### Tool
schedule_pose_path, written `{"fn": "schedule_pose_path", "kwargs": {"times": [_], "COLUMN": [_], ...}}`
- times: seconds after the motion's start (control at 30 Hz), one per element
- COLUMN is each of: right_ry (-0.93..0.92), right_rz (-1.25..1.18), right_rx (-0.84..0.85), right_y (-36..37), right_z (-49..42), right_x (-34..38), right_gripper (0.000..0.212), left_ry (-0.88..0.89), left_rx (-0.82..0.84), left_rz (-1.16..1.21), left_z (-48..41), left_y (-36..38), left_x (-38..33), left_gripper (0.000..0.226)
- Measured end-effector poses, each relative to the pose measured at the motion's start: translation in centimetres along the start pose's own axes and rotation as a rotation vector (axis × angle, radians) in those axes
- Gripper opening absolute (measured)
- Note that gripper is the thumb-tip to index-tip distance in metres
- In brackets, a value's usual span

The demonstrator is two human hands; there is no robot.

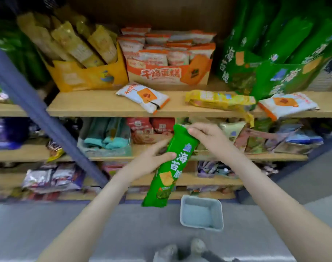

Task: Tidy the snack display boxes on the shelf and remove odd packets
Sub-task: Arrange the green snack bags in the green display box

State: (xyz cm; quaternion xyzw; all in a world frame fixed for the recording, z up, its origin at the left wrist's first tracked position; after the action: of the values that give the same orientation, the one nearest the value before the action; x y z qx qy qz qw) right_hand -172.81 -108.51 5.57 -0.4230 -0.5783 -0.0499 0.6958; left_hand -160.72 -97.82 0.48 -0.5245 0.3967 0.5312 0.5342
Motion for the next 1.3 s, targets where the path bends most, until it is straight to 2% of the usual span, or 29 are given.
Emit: {"fn": "schedule_pose_path", "kwargs": {"times": [0.13,0.27,0.4,0.53,0.57,0.63,0.7,0.77,0.8,0.9,1.07,1.2,1.3], "right_ry": [0.013,0.047,0.174,0.2,0.204,0.214,0.264,0.323,0.342,0.391,0.394,0.389,0.458], "right_rz": [0.139,0.142,0.023,-0.194,-0.257,-0.342,-0.342,-0.3,-0.302,-0.501,-0.917,-0.886,-0.833], "right_rx": [0.004,0.001,0.022,-0.025,-0.018,0.101,0.299,0.459,0.486,0.382,0.141,0.025,-0.051], "right_y": [4.1,6.3,7.3,6.1,5.8,6.1,7.5,9.1,9.6,10.3,8.4,7.7,8.5], "right_z": [0.3,0.7,2.0,4.8,5.7,7.7,10.2,12.8,13.8,15.8,16.6,16.8,17.2], "right_x": [-2.3,-3.2,-5.1,-6.0,-6.3,-7.1,-8.4,-9.7,-10.1,-11.0,-11.0,-10.2,-9.9], "right_gripper": [0.02,0.018,0.018,0.014,0.008,0.017,0.023,0.024,0.022,0.025,0.033,0.019,0.015], "left_ry": [-0.112,-0.174,-0.214,-0.246,-0.254,-0.255,-0.235,-0.194,-0.176,-0.175,-0.148,-0.164,-0.158], "left_rx": [0.007,0.011,-0.012,-0.083,-0.132,-0.305,-0.535,-0.744,-0.824,-0.938,-0.968,-0.989,-1.006], "left_rz": [0.033,0.075,0.068,0.089,0.1,0.187,0.424,0.701,0.798,0.908,1.095,1.206,1.256], "left_z": [2.6,4.5,5.6,6.6,7.0,7.8,8.7,9.7,10.2,11.2,11.0,11.6,12.3], "left_y": [0.4,1.2,2.7,4.9,5.4,6.1,6.1,5.8,5.6,5.9,6.7,6.9,6.9], "left_x": [4.6,6.9,8.4,8.9,8.9,8.7,9.1,9.5,9.7,9.9,9.5,9.5,9.9], "left_gripper": [0.045,0.044,0.04,0.034,0.032,0.026,0.02,0.028,0.032,0.036,0.035,0.036,0.04]}}
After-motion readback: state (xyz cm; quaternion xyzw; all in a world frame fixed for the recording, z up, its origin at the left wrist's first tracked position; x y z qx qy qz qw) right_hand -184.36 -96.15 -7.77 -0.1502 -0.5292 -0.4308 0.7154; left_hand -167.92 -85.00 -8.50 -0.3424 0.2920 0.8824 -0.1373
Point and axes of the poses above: each hand's wrist, its own z-axis away from the middle knuckle, its own y-axis out of the palm, x = y × z, the point moved 6 cm from there along -z, towards the middle knuckle, and after that the axes turned 4 degrees about z, right-handed, at the moved point
